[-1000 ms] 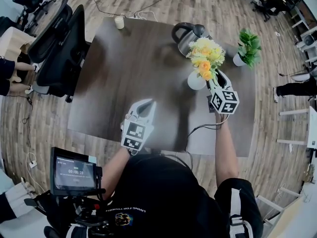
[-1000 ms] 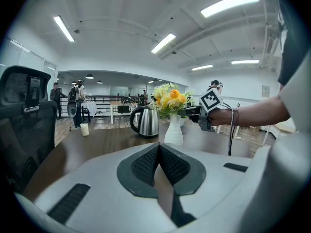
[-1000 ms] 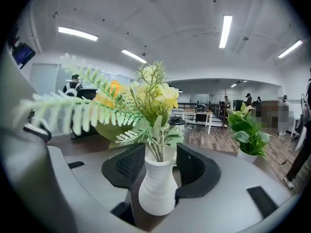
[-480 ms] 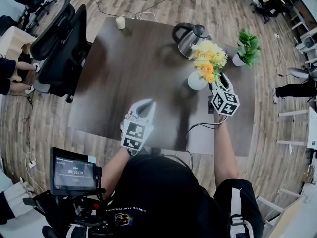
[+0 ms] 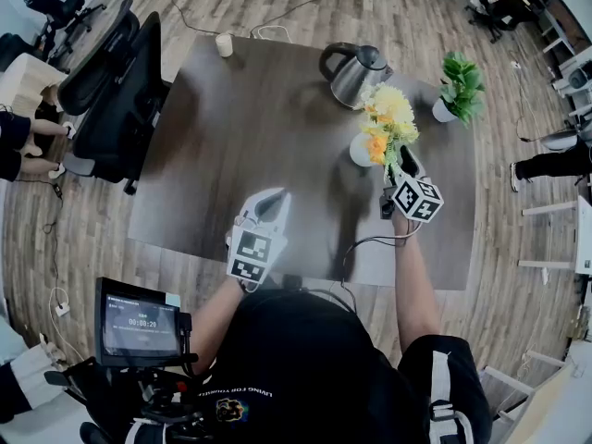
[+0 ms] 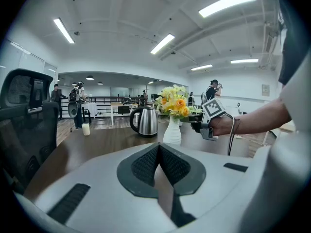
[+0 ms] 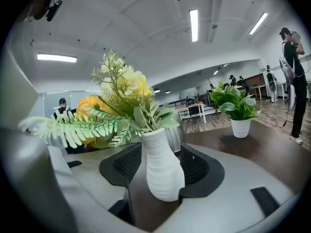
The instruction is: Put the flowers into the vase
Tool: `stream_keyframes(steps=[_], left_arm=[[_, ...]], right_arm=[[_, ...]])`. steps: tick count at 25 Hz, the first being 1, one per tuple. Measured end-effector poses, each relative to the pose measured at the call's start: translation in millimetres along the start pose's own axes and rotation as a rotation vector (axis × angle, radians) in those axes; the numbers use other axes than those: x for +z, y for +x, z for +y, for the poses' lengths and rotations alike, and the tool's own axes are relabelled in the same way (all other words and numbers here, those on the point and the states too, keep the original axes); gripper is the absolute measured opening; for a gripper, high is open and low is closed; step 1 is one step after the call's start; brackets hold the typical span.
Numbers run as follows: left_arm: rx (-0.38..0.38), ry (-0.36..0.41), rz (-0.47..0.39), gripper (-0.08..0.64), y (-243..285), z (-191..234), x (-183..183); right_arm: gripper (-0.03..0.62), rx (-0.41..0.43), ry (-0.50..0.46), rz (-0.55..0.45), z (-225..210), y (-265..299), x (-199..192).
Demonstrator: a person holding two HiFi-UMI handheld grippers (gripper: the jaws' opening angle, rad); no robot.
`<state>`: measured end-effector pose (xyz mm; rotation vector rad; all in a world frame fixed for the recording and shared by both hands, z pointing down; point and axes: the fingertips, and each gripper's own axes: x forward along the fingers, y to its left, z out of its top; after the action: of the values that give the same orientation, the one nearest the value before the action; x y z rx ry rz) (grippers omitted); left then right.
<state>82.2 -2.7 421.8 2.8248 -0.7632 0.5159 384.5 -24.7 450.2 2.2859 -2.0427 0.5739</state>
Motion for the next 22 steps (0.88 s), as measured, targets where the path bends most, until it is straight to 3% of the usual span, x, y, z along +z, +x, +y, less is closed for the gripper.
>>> stream_keyframes(steps=[8,13,14,15,22], left_arm=[[0.000,-0.001,0.005,0.008,0,-2,-3],[-0.004,-0.004,0.008,0.008,4,-4,-4],[-0.007,-0.002,0.012,0.008,4,-5,-5],[-0.010,0.001,0.016,0.008,5,-6,-6],[-0.033,0.015,0.015,0.008,10,-20,-4]], right_arm=[[0.224,-0.016,0.009,0.121,-4,3,-46],[0.221,-0.001,-0.064,0.110,10,-2,-47],[0.168,0.006,-0.090,0.103,14,-5,-47],[0.031,0.009,-0.119,0.098,18,-9,-47],[0.018,0.087,-0.183,0.075,50,-30,-48]])
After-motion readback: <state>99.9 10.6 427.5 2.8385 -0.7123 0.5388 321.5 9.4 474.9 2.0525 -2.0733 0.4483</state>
